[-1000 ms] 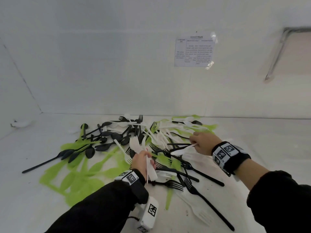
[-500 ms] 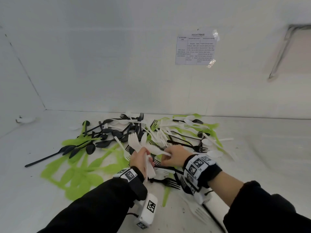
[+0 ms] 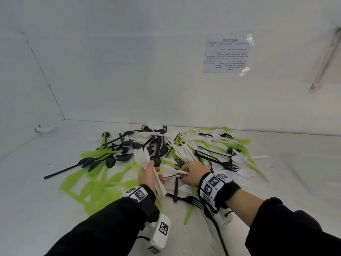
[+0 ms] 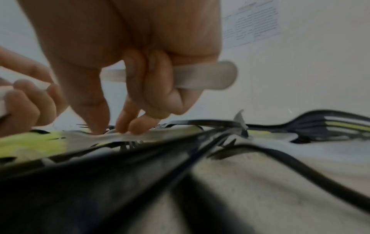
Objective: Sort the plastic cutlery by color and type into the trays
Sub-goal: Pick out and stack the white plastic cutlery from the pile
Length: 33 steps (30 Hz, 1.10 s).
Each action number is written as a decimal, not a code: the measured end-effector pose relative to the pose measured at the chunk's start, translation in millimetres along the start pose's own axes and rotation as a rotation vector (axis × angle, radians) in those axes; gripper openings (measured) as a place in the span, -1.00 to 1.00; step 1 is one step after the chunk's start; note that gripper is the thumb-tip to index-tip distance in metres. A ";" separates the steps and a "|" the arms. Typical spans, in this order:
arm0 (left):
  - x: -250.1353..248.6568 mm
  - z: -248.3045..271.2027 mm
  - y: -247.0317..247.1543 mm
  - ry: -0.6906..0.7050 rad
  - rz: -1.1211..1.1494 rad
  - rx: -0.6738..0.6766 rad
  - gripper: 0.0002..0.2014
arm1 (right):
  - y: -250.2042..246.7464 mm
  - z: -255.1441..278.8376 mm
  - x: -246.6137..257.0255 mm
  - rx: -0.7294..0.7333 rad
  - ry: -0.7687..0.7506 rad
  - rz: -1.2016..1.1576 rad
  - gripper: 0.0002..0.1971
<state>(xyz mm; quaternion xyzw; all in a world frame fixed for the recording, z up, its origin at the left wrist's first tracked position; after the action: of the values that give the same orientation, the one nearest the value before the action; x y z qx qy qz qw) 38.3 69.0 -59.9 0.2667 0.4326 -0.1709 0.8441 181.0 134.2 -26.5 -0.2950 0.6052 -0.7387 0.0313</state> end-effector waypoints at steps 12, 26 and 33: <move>-7.3 8.6 1.9 -0.046 -0.072 0.170 -0.85 | -19.5 -6.7 61.2 -0.205 -0.135 -0.294 -0.72; -0.2 11.6 25.6 -0.254 -0.070 0.378 -0.61 | -1.8 4.3 51.4 -0.259 0.102 -0.547 -0.73; 6.0 9.8 36.4 -0.124 -0.209 0.341 -0.80 | -22.8 4.8 30.1 -0.267 0.063 -0.323 -0.72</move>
<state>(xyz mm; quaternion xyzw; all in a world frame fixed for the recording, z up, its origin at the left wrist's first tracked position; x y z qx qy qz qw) 66.8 91.9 -49.1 0.3483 0.3700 -0.3444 0.7894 165.5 123.9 6.7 -0.3664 0.6432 -0.6563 -0.1460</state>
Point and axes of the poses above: each hand's wrist, its own z-axis away from the middle knuckle, its own y-axis out of the palm, x = y × z, the point moved 4 cm from there along -z, towards the middle knuckle, and after that the axes turned 9 degrees about -x, right-handed, at the moved point
